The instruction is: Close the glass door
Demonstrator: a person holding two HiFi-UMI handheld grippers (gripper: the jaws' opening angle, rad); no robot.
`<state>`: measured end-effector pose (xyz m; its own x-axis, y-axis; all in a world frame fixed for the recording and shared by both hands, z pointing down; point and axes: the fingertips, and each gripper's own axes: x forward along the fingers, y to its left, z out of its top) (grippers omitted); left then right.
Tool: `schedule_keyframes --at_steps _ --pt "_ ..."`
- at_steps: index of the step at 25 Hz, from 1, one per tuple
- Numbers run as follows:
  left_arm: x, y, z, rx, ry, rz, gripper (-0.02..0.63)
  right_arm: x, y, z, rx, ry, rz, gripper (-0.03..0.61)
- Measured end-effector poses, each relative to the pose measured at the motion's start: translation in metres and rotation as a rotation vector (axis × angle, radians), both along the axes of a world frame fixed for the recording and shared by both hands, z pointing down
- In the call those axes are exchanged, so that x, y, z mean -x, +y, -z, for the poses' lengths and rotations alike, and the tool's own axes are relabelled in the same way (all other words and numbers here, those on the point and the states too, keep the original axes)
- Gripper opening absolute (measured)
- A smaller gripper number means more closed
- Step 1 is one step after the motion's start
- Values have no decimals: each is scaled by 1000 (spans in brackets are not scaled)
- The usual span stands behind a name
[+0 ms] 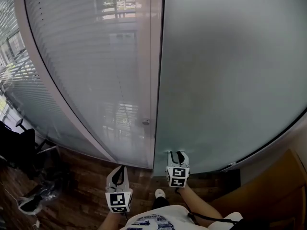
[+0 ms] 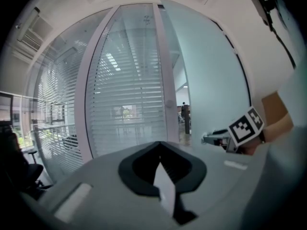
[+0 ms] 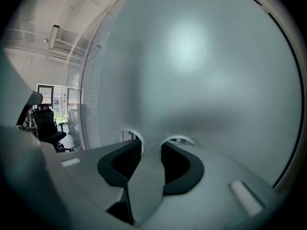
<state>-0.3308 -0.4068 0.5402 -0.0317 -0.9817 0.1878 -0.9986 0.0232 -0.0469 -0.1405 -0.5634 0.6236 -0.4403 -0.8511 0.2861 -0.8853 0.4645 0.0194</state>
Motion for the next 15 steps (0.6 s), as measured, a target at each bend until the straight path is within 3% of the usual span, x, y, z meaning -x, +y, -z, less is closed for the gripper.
schedule_keyframes --at_steps 15 --pt "17 -35 5 20 -23 82 3 11 -48 0 -6 1 -29 132"
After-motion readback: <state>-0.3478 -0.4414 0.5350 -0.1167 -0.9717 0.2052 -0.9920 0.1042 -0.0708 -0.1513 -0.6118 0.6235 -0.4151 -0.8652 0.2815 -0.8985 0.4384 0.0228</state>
